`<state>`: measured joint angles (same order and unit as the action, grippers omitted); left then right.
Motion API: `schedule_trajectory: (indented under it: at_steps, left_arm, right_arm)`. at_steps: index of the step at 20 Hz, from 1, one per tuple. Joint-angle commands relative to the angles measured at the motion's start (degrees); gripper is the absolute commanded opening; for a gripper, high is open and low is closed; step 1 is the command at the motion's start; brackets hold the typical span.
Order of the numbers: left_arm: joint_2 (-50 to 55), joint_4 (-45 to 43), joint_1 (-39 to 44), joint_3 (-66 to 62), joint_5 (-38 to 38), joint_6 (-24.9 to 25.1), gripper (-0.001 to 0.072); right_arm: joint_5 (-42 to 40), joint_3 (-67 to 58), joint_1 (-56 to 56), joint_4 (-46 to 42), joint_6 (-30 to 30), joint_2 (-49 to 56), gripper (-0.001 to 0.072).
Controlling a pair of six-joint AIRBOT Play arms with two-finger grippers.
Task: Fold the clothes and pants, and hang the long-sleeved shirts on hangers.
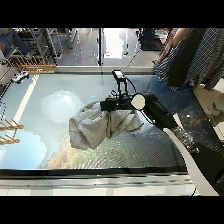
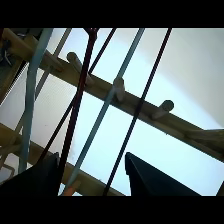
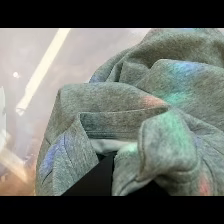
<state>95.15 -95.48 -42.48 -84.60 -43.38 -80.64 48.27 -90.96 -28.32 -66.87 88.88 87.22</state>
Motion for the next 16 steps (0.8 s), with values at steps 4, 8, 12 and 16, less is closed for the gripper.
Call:
schedule_trajectory:
  at_steps: [4, 8, 12, 16]
  left_arm:
    - [2.6, -0.1, 1.2, -0.8, 0.9, 0.0, 0.0227]
    - [2.6, -0.1, 1.2, -0.8, 0.8, 0.0, 0.0226]
    - [2.6, 0.0, 1.2, -0.9, 0.7, 0.0, 0.004]
    - [2.1, 0.0, 1.2, -0.9, 0.7, 0.0, 0.0021]
  right_arm:
    - [-2.4, 0.0, 0.0, 0.0, 0.0, 0.0, 0.0029]
    - [-2.5, 0.0, 0.0, -1.0, 0.0, 0.0, 0.0029]
    - [-2.4, 0.0, 0.0, -1.0, 0.0, 0.0, 0.0029]
    - [-2.4, 0.0, 0.0, -1.0, 0.0, 0.0, 0.0029]
